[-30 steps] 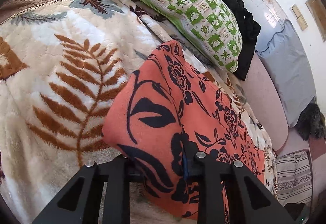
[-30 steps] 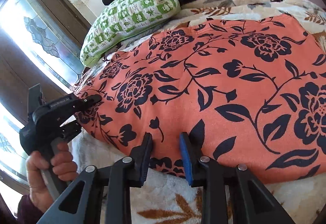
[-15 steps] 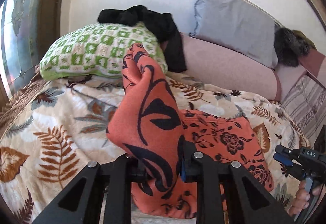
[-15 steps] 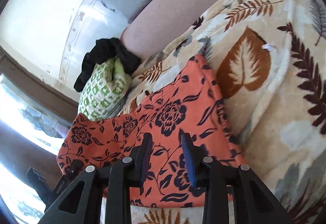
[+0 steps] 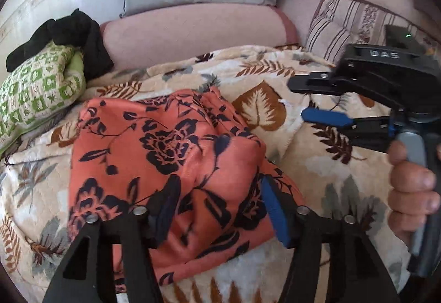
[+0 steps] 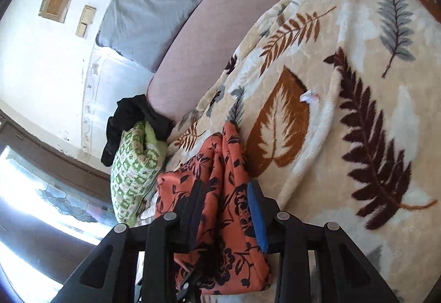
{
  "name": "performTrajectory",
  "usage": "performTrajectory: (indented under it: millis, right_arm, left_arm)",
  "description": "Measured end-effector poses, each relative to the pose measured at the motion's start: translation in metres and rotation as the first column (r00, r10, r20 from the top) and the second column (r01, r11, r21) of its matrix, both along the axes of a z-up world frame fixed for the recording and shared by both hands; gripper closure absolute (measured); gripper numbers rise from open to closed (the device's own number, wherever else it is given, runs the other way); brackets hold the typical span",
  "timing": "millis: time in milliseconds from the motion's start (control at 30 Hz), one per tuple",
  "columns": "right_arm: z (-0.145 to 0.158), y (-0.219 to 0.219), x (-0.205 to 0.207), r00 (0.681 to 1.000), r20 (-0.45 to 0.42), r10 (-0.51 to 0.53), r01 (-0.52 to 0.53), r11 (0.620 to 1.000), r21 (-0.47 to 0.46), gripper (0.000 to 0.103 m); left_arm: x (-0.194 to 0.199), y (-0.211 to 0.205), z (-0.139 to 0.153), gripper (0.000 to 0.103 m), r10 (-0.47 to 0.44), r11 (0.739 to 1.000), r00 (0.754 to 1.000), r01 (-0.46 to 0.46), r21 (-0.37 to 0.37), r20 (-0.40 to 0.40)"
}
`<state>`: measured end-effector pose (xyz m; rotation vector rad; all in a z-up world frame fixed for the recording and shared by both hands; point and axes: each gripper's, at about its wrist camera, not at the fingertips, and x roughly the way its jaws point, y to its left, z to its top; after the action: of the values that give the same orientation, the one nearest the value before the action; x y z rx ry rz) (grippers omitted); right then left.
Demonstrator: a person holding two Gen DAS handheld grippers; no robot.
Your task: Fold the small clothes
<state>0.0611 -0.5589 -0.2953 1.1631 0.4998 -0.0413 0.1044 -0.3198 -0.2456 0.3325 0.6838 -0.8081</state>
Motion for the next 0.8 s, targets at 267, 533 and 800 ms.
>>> performTrajectory:
  millis: [267,533,800]
  right_arm:
    - [0.011,0.051,0.024,0.987,0.032,0.155,-0.154,0.987,-0.035,0.031]
    - [0.005,0.103,0.057,0.978,-0.115,0.174,-0.193,0.964,-0.184,0.054]
    - [0.030,0.105,0.025,0.989,-0.148,0.022,-0.082,0.908,-0.411,0.084]
  left_arm:
    - [0.064,0.114,0.027,0.022,0.313,0.945,0.949,-0.309,-0.111,0.024]
    - [0.097,0.126,-0.024,0.022,0.330,0.929,0.904,-0.362,-0.073,-0.273]
    - [0.085,0.110,-0.015,0.022,0.302,0.947,0.938,-0.315,-0.058,-0.173]
